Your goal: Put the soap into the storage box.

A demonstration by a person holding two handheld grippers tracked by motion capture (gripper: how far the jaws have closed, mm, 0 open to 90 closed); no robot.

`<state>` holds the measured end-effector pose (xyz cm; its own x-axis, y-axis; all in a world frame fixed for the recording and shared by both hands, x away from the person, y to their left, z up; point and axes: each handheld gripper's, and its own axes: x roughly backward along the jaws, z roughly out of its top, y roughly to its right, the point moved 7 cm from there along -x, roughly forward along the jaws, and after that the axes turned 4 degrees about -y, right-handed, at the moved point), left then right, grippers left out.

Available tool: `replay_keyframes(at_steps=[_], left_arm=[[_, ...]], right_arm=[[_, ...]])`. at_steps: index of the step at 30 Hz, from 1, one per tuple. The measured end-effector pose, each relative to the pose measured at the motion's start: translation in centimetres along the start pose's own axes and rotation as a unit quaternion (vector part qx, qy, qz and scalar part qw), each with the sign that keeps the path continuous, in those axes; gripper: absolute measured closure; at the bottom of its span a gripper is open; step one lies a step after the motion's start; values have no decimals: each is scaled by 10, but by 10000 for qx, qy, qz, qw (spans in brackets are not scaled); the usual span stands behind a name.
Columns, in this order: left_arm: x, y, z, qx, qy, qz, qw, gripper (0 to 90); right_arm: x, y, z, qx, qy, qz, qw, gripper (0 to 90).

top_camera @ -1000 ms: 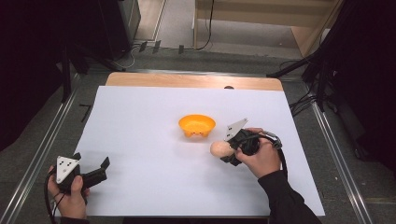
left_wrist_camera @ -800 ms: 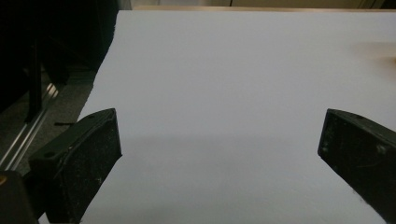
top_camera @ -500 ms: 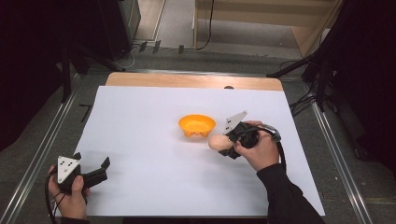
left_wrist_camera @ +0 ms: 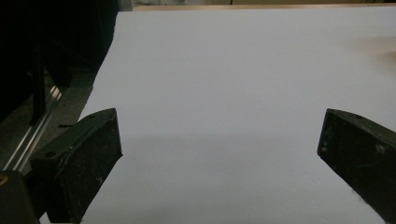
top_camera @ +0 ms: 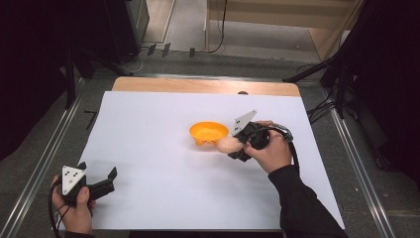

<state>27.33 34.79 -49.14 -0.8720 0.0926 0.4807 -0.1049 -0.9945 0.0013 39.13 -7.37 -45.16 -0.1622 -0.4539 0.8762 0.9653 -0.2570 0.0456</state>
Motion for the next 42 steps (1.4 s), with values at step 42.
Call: replay_keyframes(at_steps=[42], left_arm=[[0, 0, 0, -4, 3, -31, 10000, 0]], right_arm=[[-11, 27, 44, 246, 114, 132, 9995, 330]])
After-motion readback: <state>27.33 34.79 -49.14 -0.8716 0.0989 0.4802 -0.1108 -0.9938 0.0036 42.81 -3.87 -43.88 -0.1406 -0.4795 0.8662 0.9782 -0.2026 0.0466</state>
